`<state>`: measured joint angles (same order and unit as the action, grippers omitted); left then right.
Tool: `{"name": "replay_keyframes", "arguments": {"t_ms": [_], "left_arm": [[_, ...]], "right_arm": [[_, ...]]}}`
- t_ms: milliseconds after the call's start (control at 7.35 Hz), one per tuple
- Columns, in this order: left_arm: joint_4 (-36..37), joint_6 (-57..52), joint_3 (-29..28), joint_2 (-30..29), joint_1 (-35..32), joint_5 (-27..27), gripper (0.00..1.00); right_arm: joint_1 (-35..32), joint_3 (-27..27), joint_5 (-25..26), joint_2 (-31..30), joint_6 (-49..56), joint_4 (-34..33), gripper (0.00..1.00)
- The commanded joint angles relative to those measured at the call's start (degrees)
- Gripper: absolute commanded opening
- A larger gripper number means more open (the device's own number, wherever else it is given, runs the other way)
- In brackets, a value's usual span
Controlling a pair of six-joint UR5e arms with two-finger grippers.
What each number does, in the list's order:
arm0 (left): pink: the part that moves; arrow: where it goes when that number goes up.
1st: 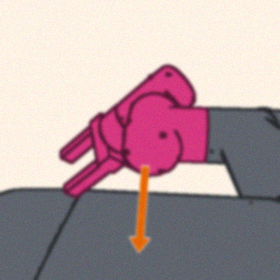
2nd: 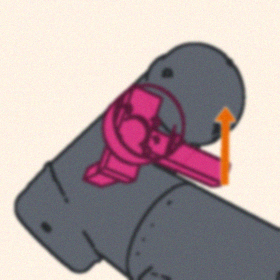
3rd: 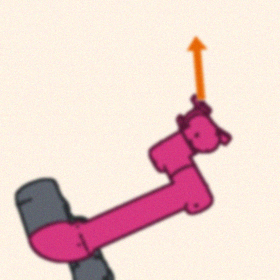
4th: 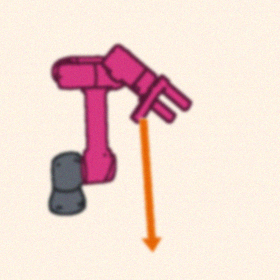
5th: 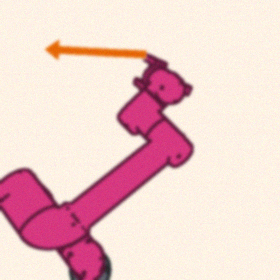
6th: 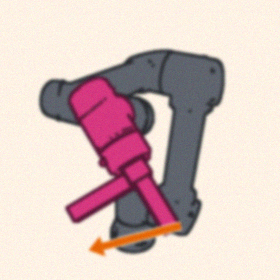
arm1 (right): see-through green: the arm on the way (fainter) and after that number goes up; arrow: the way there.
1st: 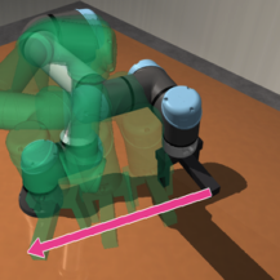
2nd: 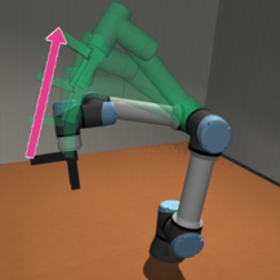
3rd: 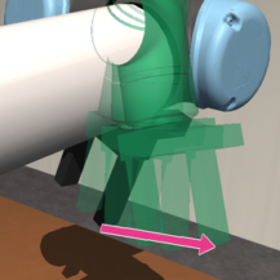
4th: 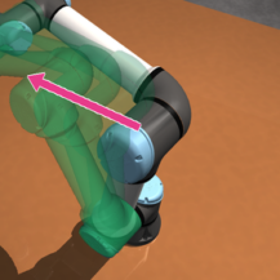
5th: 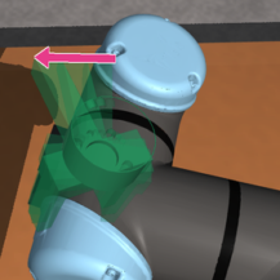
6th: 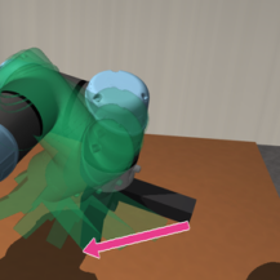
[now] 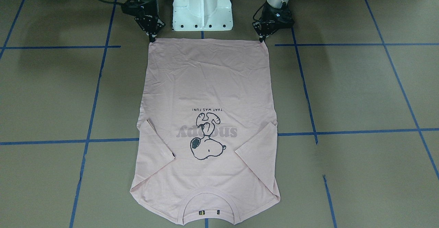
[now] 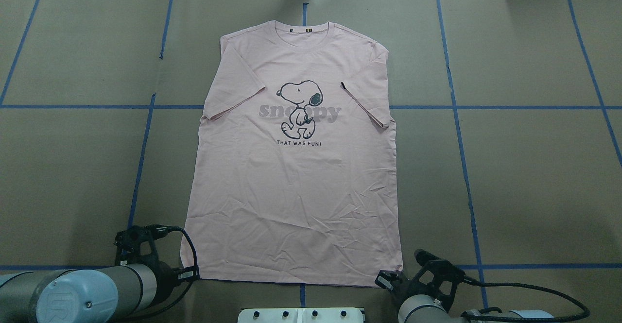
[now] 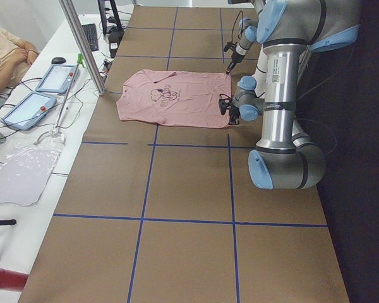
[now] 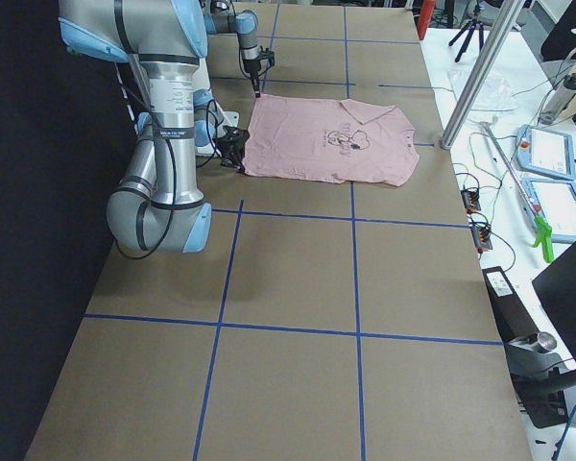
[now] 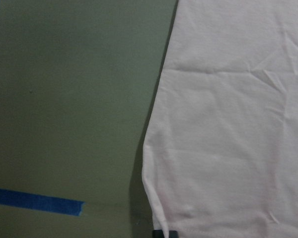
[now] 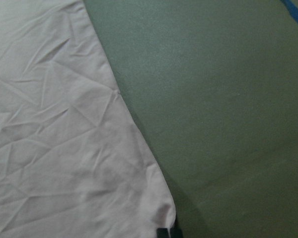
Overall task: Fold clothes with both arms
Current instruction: 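Lift the hem and fold it over toward the collar with both grippers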
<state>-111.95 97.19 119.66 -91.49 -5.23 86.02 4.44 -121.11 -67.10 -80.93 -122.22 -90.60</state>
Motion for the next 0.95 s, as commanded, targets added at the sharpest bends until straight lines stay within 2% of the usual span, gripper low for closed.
{"name": "replay_keyframes", "arguments": {"t_ms": [0, 136, 272, 408, 545, 681, 817], "left_arm": [[3.03, -0.94, 5.02, 0.0, -0.65, 0.81, 0.0], [8.45, -3.73, 11.41, -0.09, -2.92, 5.08, 0.0], [14.51, -5.85, 18.7, -1.22, -5.64, 9.3, 0.0], [25.1, -7.7, 26.6, -5.67, -8.97, 14.04, 0.0], [35.99, -8.93, 30.07, -14.59, -14.14, 18.09, 0.0], [41.85, -11.38, 29.15, -20.95, -16.54, 19.87, 0.0], [41.99, -14.02, 26.88, -21.44, -16.74, 19.63, 0.0]], "right_arm": [[-0.39, -9.17, -0.66, -2.28, 1.36, -3.49, 0.0], [-0.13, -16.71, -1.36, -2.04, 3.11, -12.06, 0.0], [-0.04, -24.88, -4.23, -1.6, 3.91, -19.63, 0.0], [-0.3, -32.53, -6.7, -1.51, 3.92, -25.88, 0.0], [-1.7, -33.91, -9.94, 2.14, 3.92, -28.2, 0.0], [-3.1, -33.75, -10.32, 3.31, 6.27, -30.23, 0.0], [-3.81, -33.05, -10.33, 4.19, 9.16, -30.77, 0.0]]}}
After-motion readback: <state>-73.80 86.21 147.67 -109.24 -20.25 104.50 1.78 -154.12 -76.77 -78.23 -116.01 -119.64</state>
